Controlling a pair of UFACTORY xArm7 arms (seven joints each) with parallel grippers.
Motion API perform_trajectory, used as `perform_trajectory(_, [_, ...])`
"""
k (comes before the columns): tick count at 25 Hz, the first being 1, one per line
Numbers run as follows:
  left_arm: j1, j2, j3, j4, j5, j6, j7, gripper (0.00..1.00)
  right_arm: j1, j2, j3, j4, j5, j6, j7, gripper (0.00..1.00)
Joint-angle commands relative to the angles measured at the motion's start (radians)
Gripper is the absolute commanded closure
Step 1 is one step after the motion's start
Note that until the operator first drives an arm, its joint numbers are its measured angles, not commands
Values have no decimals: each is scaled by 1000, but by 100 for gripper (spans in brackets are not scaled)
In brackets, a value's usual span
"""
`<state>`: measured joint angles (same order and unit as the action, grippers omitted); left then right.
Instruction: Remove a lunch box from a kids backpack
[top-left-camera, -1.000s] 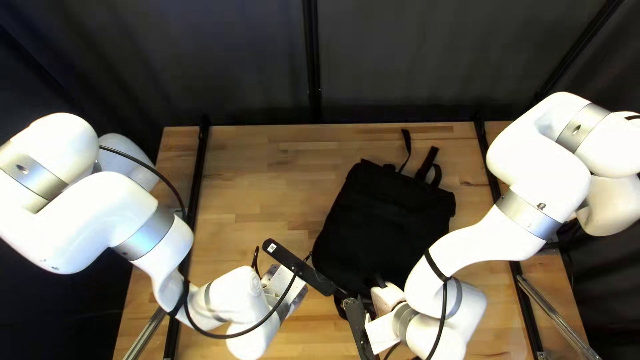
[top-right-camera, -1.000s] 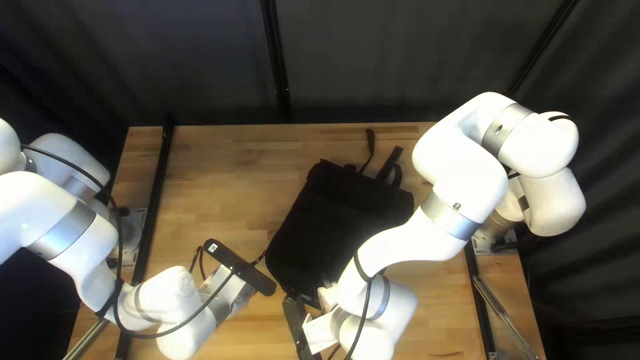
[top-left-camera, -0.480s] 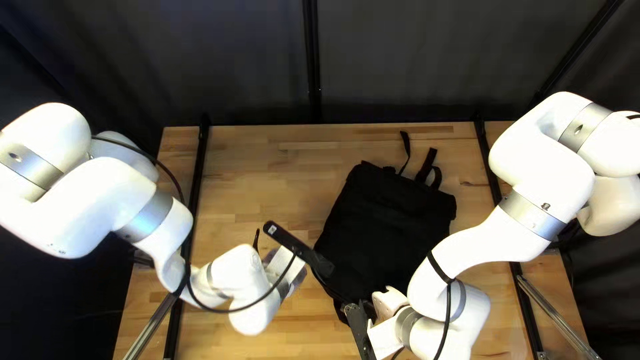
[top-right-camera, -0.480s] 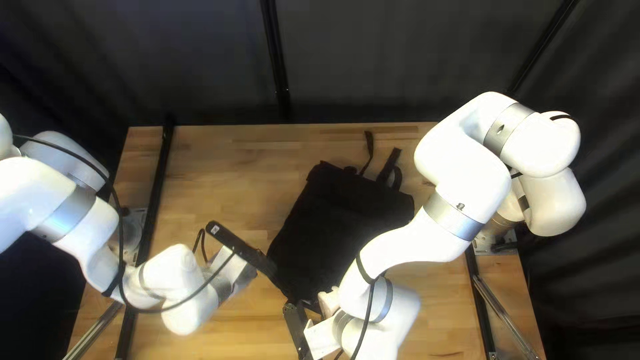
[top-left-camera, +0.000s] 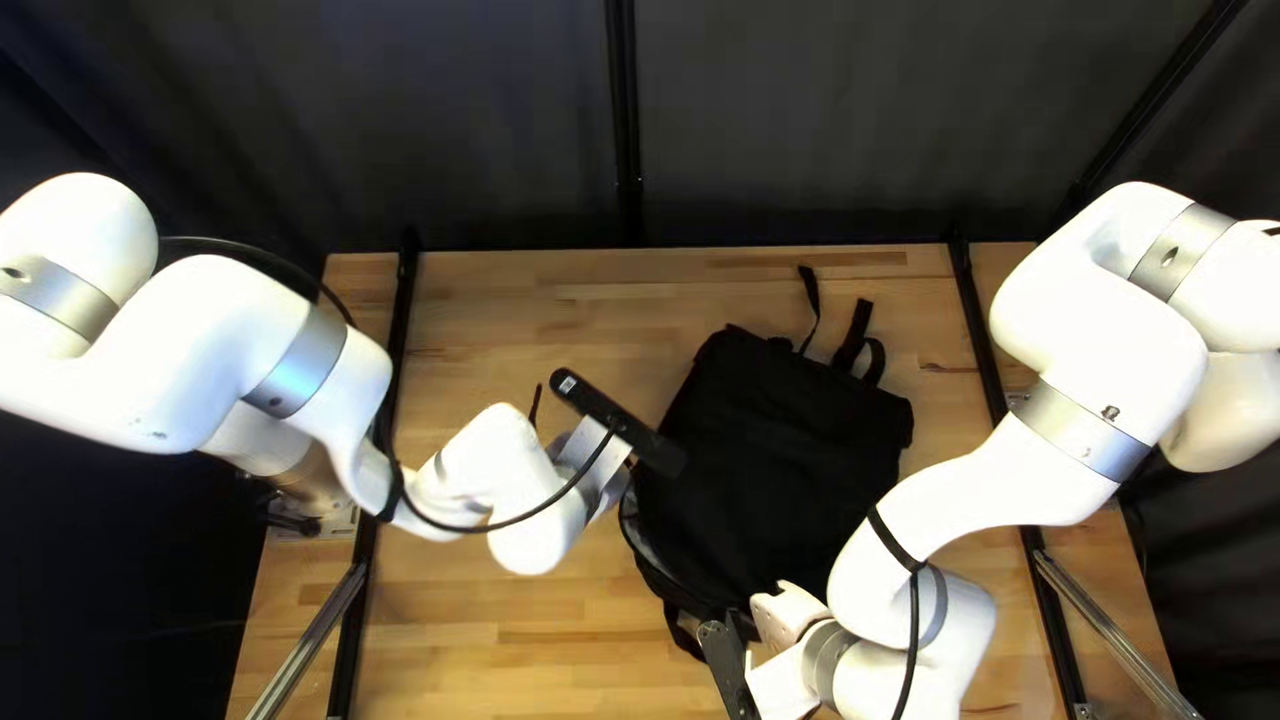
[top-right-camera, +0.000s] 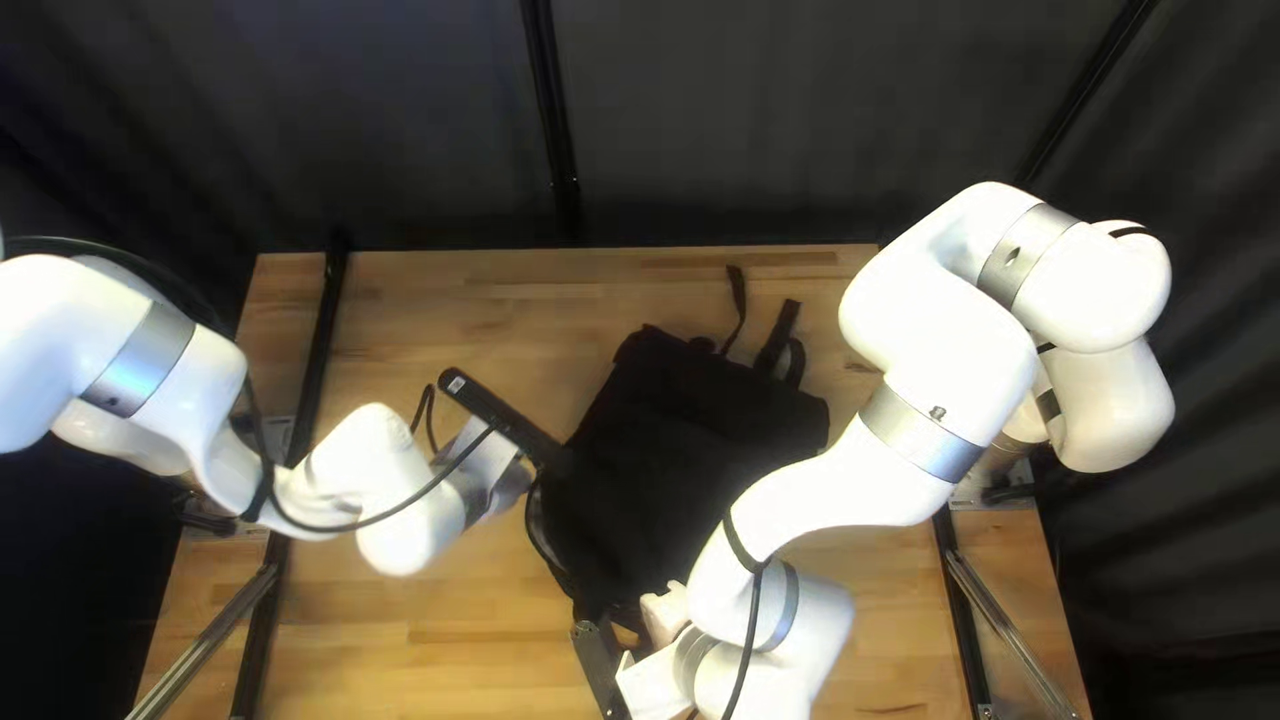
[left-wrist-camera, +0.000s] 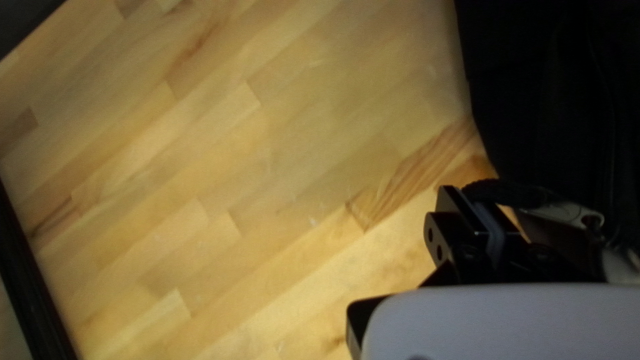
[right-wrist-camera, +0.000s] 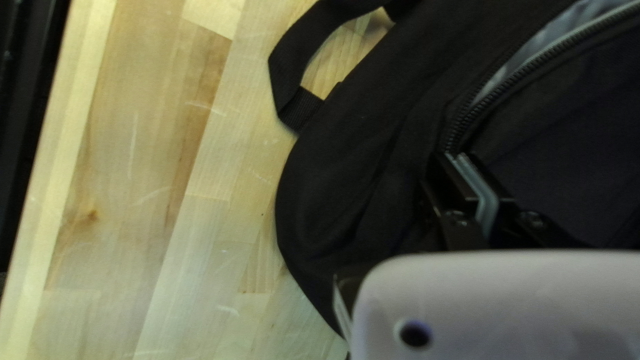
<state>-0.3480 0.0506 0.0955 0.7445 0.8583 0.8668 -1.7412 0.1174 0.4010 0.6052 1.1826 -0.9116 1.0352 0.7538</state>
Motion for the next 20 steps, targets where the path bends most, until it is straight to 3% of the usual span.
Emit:
perform_trajectory(1, [25,29,22,21,9,-41,26,100,-2,-6,1,-11,-3,-9,1,100])
perform_trajectory(20, [112,97,88,86,12,-148,137,100,-4,-28,10,-42,-7,-24,-3,100])
